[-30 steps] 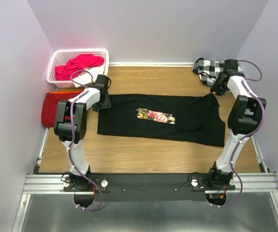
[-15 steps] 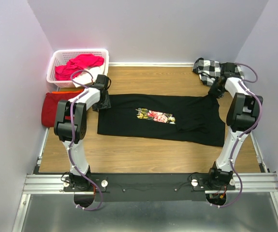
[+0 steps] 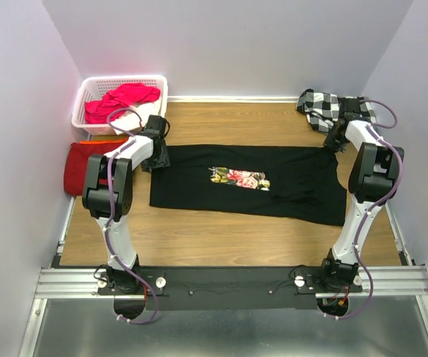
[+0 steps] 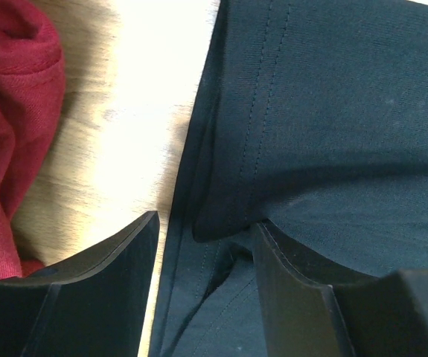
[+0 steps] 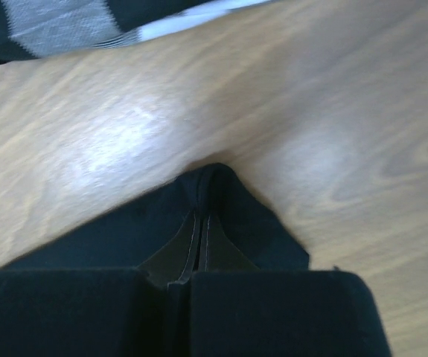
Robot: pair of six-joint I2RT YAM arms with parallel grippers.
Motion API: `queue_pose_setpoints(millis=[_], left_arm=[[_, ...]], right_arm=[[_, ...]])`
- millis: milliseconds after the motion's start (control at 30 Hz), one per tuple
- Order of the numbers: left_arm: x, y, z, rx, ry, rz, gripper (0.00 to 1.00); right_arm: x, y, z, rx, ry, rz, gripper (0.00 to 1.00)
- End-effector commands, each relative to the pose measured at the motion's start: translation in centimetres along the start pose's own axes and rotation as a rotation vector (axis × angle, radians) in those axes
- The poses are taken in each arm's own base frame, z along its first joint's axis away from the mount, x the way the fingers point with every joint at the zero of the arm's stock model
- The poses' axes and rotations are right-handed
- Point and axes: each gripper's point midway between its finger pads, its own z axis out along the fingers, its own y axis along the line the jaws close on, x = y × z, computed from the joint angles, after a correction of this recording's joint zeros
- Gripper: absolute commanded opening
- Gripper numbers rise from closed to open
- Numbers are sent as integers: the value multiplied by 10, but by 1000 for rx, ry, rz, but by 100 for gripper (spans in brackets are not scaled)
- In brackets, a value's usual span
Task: Fold and stack the t-shirts
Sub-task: Fold the other side of the tshirt into a rectangle
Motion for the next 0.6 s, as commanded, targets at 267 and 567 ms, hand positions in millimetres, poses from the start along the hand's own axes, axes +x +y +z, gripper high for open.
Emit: queue_pose_setpoints(millis=[267, 567], left_arm=[[24, 26, 6, -81, 61, -17, 61], [22, 33, -5, -101, 44, -13, 60]], right_arm=[[-20, -27, -12, 134, -83, 41, 1], [-19, -38, -13, 194, -77, 71, 1]])
